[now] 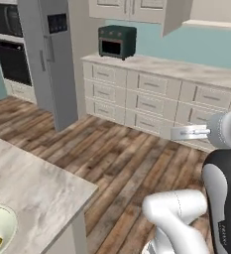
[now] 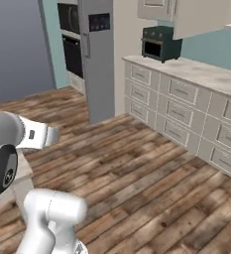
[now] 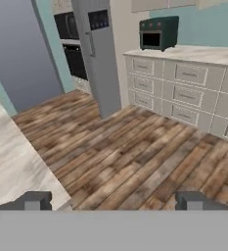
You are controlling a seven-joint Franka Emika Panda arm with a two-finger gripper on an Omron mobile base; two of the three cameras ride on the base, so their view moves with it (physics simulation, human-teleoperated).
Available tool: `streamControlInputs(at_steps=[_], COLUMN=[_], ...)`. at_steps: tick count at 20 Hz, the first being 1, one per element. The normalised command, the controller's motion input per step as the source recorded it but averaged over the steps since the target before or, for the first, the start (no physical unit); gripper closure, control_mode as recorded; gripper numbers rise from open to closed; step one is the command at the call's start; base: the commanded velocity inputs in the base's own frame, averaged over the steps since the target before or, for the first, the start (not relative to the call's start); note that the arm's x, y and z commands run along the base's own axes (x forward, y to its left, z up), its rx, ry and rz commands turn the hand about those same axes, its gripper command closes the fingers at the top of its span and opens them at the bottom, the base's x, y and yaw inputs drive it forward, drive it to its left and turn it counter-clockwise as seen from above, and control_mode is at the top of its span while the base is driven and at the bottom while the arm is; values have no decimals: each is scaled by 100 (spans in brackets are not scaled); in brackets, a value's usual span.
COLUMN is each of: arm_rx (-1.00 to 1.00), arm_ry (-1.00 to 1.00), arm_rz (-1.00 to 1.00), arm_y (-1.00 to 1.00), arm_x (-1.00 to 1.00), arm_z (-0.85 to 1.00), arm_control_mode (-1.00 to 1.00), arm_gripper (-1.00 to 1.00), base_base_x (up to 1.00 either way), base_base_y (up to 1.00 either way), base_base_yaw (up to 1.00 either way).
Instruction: There is a bowl on the dining counter. Grab a lemon wedge from the fridge and place it in the bowl. Then get the liquor bottle and glass cup from the cabinet and place them next to the bowl.
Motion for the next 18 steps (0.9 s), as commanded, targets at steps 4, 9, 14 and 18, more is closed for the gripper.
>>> streamControlInputs(at_steps=[4, 9, 14, 18], arm_rx=[0, 0, 0, 0], arm_ry=[0, 0, 0, 0], arm_rz=[0, 0, 0, 0], arm_y=[0, 0, 0, 0], arm_x=[0, 0, 0, 0], arm_z=[0, 0, 0, 0], arm_control_mode=[100, 100, 100, 100], arm_gripper=[-100, -100, -100, -100], base_base_x=[1, 20, 69, 86], base_base_y=[-64, -62, -38, -17], base_base_yaw=[-60, -55, -47, -41])
